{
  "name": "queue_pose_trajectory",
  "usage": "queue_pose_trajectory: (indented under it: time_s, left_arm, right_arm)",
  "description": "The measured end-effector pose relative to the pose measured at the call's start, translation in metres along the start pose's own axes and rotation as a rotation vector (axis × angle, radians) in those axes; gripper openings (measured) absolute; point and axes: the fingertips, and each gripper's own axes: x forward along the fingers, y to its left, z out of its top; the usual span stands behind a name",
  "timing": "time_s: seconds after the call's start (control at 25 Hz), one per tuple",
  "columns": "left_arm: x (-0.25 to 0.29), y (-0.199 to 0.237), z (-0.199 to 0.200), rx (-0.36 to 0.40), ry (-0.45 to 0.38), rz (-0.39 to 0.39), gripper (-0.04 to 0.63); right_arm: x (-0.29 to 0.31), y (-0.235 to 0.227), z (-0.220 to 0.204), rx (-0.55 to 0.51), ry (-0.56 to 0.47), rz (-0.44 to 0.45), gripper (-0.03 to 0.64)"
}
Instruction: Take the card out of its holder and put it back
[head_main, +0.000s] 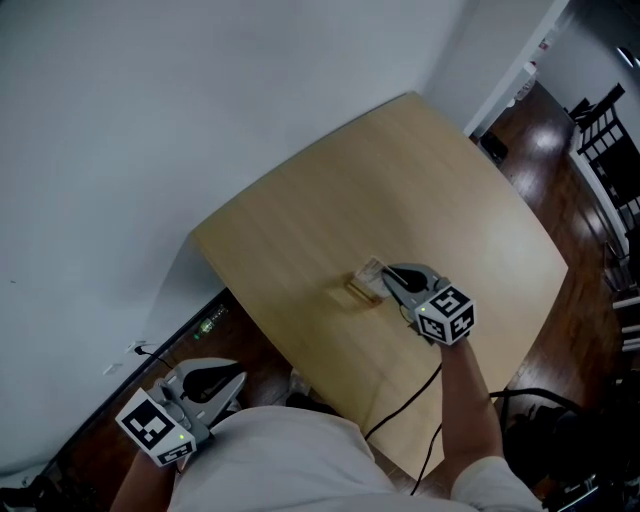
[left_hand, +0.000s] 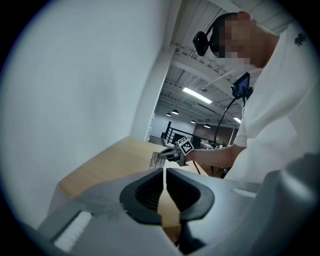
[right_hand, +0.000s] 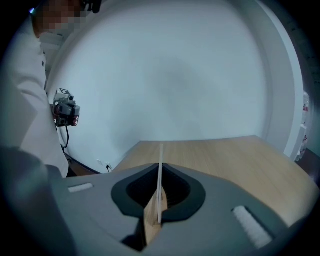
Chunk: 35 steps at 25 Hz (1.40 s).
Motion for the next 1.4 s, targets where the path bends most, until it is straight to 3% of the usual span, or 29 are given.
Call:
queue_pose_trajectory:
  time_s: [0.28,0.48,0.84,1.4]
  left_arm:
    - [-0.026,0.005,-0.001,0.022,-0.037,-0.039,0.025]
    - [-0.063,0.012,-0.003,0.04,-0.06,-0.058,0.025]
    - [-0.151,0.019,-0.027,0.068,-0.1,-0.092,0.025]
    - [-0.276,0.006,-0.096,0.06,-0.098,-0.145,0.025]
  right_arm:
    - [-0.018,0.021,0.03,-0.052,-0.016,-0.064,0.021]
    - [-0.024,0.063,0.054,-0.086,-0.024,-0.088,0.021]
    - [-0.011,0.195,0.08,-0.135,-0.027,-0.086,0.021]
    - [-0.003,0.419,0.1,-0.163,-0.052,-0.047,0.02]
